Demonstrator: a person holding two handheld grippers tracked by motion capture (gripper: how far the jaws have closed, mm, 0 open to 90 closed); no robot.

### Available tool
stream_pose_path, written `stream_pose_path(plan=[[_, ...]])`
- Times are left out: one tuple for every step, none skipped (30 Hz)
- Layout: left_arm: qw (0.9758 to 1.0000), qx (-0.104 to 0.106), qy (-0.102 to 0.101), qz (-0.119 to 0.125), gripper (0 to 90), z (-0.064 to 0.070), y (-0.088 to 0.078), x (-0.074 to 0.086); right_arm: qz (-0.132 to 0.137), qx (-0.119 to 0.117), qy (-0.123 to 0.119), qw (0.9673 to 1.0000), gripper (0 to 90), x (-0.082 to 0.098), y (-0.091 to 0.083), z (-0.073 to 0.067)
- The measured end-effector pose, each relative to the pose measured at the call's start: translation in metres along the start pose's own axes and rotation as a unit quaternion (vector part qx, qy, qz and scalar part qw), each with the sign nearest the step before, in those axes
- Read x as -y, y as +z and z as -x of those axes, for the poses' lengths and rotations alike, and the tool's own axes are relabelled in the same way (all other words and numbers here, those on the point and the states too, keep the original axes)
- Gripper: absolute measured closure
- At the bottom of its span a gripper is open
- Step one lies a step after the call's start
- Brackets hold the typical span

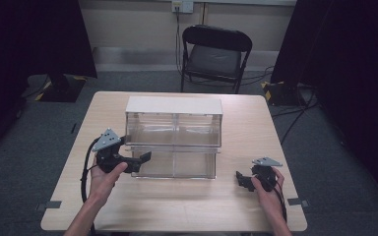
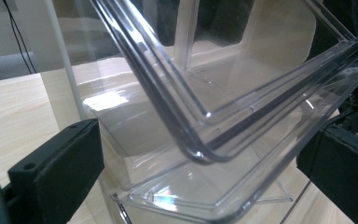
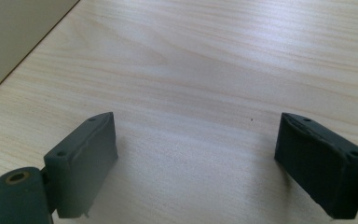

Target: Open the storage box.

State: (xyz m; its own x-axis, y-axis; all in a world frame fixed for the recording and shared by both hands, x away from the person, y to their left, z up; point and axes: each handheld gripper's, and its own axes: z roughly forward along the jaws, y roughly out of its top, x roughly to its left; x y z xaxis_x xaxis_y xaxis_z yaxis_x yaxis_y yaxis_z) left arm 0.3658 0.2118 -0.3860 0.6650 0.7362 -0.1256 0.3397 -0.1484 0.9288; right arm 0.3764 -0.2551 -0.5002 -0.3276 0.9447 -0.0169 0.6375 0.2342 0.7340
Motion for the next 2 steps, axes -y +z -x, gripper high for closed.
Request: stream_pose_path(plan=[[1.0000, -0.003, 0.004, -0.002, 0.5, -0.0001, -0.0001, 0.0004, 0.000, 0.000, 0.000, 1.0000, 12.1, 0.0000, 0.0000, 0.0000], [1.0000, -0.003, 0.004, -0.002, 0.9, -0.0001, -0.0001, 0.0004, 0.000, 0.000, 0.000, 1.0000, 12.1, 0.0000, 0.0000, 0.0000]])
